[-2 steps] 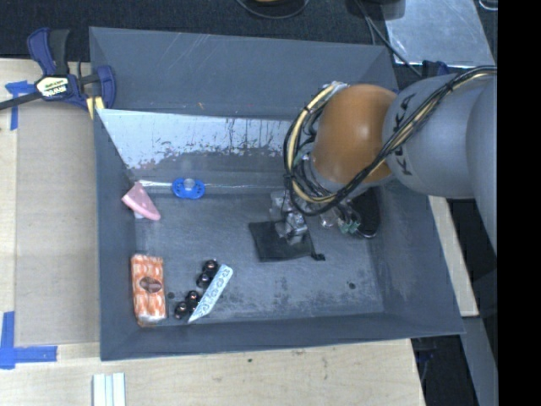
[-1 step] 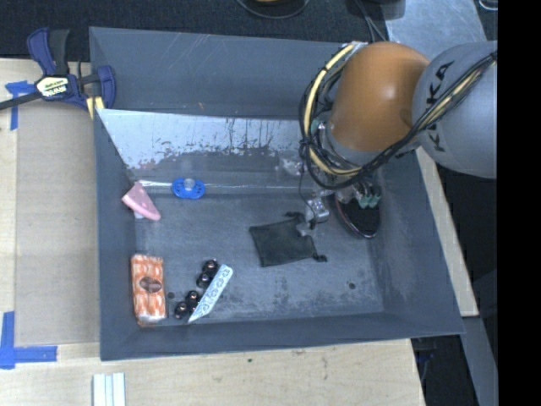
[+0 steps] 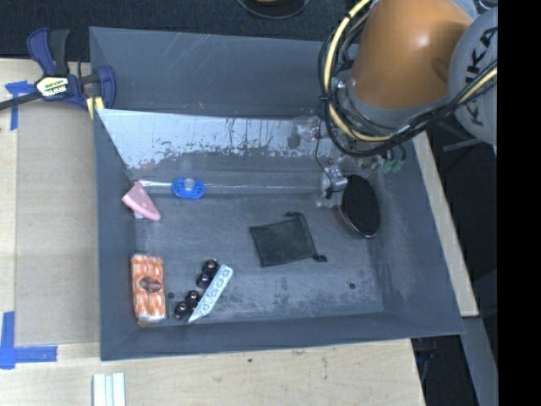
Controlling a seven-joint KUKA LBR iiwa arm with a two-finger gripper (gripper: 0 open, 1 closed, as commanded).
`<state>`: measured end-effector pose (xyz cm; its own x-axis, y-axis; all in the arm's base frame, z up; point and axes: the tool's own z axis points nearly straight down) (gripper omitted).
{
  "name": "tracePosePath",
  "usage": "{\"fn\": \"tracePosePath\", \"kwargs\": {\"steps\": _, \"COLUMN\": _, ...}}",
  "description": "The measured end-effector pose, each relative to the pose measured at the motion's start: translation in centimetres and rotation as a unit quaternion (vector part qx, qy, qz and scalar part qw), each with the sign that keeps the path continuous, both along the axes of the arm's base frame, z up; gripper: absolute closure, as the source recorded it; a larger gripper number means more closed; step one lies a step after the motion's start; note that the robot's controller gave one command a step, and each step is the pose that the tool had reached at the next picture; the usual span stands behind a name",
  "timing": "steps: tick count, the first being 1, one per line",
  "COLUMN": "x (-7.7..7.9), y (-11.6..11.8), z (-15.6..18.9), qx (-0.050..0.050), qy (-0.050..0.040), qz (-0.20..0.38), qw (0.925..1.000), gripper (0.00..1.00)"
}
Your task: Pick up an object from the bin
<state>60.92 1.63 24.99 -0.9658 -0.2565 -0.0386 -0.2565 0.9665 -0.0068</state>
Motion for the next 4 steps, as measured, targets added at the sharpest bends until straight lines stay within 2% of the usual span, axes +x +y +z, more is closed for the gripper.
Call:
{"fn": "tracePosePath", "kwargs": {"steps": 1, "x": 0.1, "y": -0.2, "z": -9.5, "qx": -0.002, "qy": 0.0056, "qz": 0.072, "qw": 0.9974, "gripper": 0.00}}
{"fn": "tracePosePath", "kwargs": {"steps": 2, "x": -1.4, "y": 1.8, "z": -9.0, "qx": -0.001, "qy": -0.0020, "qz": 0.040, "qw": 0.9992, "gripper": 0.00}}
{"fn": "tracePosePath", "kwargs": {"steps": 3, "x": -2.5, "y": 2.3, "z": -13.6, "qx": -0.005, "qy": 0.0048, "qz": 0.173, "qw": 0.9848, "gripper": 0.00}}
{"fn": "tracePosePath", "kwargs": {"steps": 4, "x": -2.6, "y": 2.4, "z": -13.9, "qx": -0.006, "qy": 0.0047, "qz": 0.176, "qw": 0.9843, "gripper": 0.00}}
